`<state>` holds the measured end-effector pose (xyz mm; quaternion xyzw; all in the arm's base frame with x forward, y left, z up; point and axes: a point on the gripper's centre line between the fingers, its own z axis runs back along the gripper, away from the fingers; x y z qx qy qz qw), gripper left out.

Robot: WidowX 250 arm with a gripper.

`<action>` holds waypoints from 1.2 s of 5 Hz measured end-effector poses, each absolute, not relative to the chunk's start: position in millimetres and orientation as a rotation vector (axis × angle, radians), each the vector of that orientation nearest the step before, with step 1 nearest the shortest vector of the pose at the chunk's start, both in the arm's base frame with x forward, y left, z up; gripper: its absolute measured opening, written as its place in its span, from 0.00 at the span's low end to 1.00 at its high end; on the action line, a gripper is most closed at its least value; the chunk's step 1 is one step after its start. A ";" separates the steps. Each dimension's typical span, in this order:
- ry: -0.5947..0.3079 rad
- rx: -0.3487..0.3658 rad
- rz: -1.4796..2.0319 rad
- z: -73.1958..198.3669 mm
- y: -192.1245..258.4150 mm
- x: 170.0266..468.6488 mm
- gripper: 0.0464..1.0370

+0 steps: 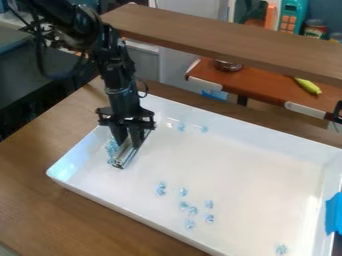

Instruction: Sweep into pile

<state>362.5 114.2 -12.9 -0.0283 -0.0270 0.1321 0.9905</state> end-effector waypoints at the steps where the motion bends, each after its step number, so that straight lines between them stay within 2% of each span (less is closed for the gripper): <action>1: -0.038 -0.092 0.258 -9.9 107.6 346.9 0.32; 2: -0.021 -0.206 0.272 7.4 79.6 342.4 0.32; 3: -0.032 -0.304 0.246 19.5 34.0 351.5 0.32; 4: -0.013 -0.335 0.209 15.2 -18.4 349.5 0.32; 5: -0.055 -0.368 0.183 28.5 -64.6 346.3 0.32; 6: -0.047 -0.367 0.138 28.8 -115.4 337.9 0.32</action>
